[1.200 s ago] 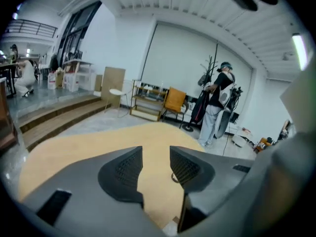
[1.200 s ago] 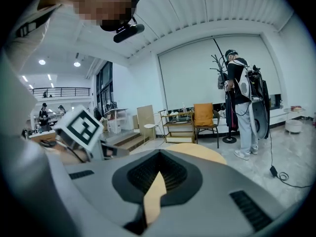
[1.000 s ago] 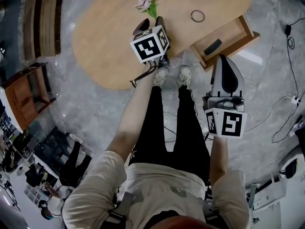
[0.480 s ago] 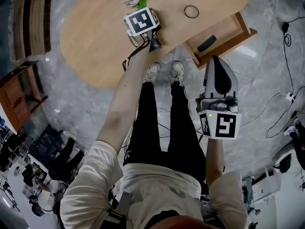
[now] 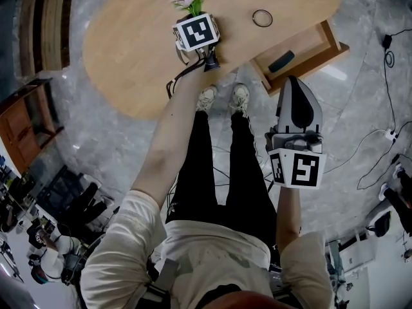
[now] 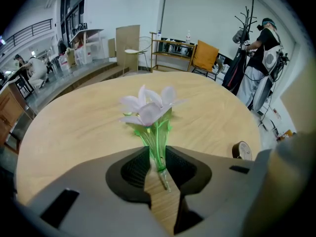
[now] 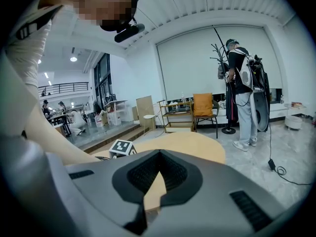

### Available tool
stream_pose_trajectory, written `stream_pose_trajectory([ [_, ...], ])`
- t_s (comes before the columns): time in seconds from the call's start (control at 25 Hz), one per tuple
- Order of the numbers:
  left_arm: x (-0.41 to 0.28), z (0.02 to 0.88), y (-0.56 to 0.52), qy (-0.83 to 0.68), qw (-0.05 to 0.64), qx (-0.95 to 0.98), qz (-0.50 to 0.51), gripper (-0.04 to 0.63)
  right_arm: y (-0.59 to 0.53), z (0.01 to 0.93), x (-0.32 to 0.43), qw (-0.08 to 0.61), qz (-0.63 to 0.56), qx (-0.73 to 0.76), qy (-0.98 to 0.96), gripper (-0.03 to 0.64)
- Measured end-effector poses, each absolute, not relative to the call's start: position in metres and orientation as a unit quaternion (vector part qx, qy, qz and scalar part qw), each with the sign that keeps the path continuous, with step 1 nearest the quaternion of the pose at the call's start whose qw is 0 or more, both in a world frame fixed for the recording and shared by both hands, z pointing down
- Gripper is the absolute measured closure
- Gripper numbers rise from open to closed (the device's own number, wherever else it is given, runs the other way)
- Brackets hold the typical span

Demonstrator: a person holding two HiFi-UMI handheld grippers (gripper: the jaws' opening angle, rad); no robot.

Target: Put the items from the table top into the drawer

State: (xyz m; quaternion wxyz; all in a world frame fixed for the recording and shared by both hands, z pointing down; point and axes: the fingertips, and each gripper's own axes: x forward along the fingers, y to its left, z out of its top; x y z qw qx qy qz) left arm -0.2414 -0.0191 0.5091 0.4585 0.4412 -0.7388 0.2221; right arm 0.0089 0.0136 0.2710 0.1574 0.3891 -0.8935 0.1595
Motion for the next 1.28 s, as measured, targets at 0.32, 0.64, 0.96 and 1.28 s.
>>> stream_pose_trajectory([
  [0.32, -0.239, 0.509, -0.025, -0.734, 0.451, 0.447, 0.241, 0.561, 0.014, 0.274, 0.010, 0.163, 0.163, 0.389, -0.892, 0.612],
  [0.64, -0.238, 0.508, -0.025, -0.733, 0.446, 0.453, 0.244, 0.565, 0.005, 0.270, 0.003, 0.154, 0.162, 0.388, -0.894, 0.612],
  [0.96, -0.237, 0.421, -0.054, -0.769, 0.320, 0.516, 0.198, 0.568, 0.009, 0.264, 0.003, 0.152, 0.150, 0.382, -0.899, 0.612],
  [1.28, -0.175, 0.251, 0.004, -0.796, 0.161, 0.577, 0.085, 0.568, 0.023, 0.262, -0.008, 0.144, 0.154, 0.369, -0.905, 0.612],
])
